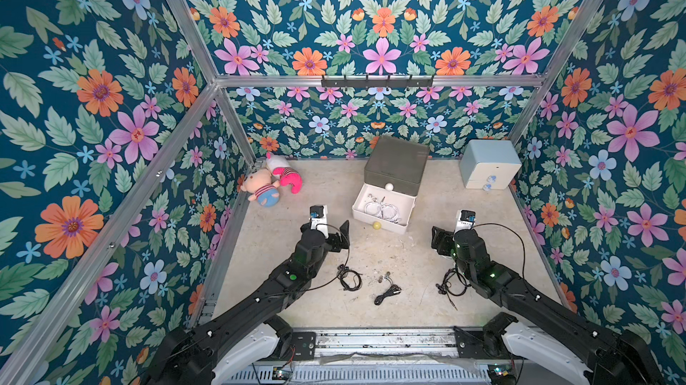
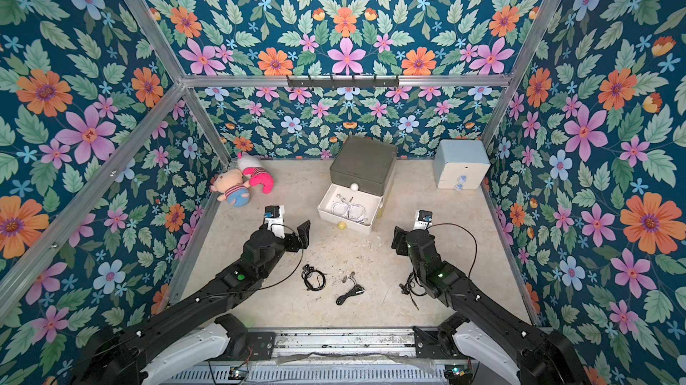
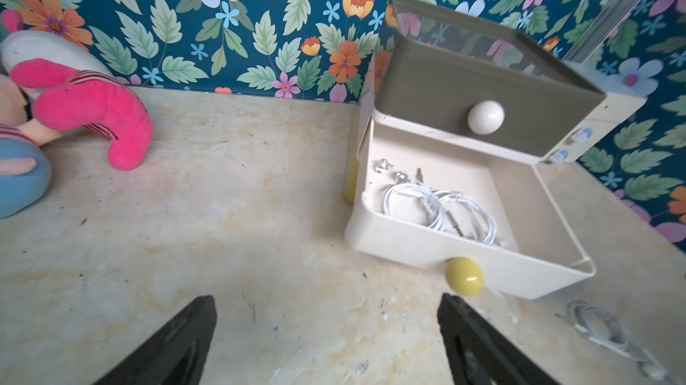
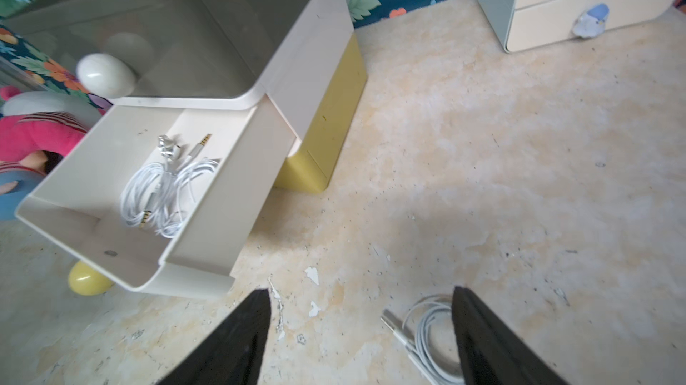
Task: Place the wired earphones into the drawer by color
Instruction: Place the wired earphones in the drawer, then pick up the wired earphones from the center of the board.
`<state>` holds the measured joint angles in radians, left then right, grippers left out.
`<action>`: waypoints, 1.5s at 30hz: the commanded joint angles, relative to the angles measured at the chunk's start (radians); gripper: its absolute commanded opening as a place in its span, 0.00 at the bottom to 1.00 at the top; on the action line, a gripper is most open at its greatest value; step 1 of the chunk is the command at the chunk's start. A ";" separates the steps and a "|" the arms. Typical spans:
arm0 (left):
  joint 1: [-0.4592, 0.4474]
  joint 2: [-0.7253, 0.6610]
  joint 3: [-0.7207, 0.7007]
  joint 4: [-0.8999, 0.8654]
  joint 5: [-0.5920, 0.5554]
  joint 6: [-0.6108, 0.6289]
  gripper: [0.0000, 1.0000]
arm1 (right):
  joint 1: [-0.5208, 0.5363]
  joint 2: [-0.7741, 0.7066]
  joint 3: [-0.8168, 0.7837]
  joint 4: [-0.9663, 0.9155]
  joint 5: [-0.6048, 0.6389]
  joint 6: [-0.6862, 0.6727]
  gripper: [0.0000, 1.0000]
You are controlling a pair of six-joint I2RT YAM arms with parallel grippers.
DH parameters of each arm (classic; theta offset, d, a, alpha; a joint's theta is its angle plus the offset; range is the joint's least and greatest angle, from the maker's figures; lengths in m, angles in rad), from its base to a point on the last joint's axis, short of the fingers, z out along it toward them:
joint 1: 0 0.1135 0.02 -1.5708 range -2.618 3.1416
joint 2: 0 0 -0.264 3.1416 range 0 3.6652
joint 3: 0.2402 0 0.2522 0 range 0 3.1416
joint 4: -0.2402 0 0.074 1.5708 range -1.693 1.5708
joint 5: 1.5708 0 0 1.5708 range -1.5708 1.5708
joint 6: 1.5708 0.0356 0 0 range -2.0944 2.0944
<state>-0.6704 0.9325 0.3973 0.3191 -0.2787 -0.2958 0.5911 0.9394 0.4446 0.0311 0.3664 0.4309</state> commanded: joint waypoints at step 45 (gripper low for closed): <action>0.000 -0.055 -0.083 0.110 0.029 0.076 0.99 | -0.331 0.430 0.137 -0.263 -0.317 -0.030 0.35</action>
<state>-0.6704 0.8764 0.3099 0.4294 -0.2558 -0.2153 0.2596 1.3560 0.5724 -0.2314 0.0559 0.4202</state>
